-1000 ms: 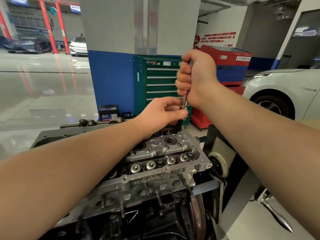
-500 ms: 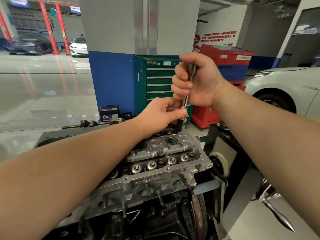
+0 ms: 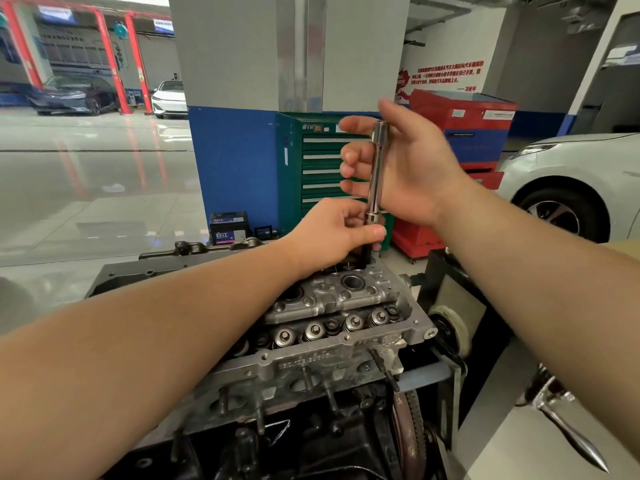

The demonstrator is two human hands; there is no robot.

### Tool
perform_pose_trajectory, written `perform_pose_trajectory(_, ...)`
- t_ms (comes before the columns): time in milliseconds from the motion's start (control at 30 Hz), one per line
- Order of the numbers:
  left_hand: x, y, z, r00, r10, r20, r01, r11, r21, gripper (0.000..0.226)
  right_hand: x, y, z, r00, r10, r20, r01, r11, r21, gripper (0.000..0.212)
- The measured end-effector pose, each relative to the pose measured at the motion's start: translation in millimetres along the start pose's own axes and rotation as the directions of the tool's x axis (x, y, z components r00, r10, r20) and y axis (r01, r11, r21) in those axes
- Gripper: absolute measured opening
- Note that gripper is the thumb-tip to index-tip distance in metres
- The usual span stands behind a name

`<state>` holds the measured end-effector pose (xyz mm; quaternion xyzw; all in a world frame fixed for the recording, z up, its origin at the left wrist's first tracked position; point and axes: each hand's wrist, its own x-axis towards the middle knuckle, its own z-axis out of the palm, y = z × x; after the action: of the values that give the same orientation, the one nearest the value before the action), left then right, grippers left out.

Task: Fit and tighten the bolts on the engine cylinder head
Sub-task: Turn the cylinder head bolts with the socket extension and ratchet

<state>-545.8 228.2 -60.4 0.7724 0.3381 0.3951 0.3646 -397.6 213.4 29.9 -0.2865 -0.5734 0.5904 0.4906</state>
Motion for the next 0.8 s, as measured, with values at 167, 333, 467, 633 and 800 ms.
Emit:
perform_pose_trajectory(167, 2, -4, 1, 0.995, -0.031, 0.092, 0.045, 0.988, -0.148, 0.017, -23, -2, -39, 0.987, -0.037, 0.157, 0.086, 0.944, -0.318, 0.04)
perform_pose_trajectory(333, 2, -2, 3, 1.0, 0.007, -0.009, -0.007, 0.999, -0.052, 0.04, -28, -4, -23, 0.983, -0.175, -0.05, 0.111, 0.795, -0.596, 0.014)
perform_pose_trajectory(467, 3, -2, 2, 0.994, 0.027, -0.11, -0.019, 0.997, 0.08, 0.036, -28, 9, -3, 0.876, -0.422, -0.234, 0.054, 0.567, -0.822, 0.016)
perform_pose_trajectory(633, 3, -5, 1, 0.999, 0.016, -0.05, -0.016, 1.0, -0.013, 0.02, -34, 16, -10, 0.959, -0.233, -0.163, 0.072, 0.752, -0.656, 0.021)
perform_pose_trajectory(800, 1, -4, 0, 0.998, 0.001, 0.069, 0.014, 0.976, -0.216, 0.028, -41, 13, -18, 0.969, -0.217, -0.12, 0.091, 0.761, -0.642, 0.031)
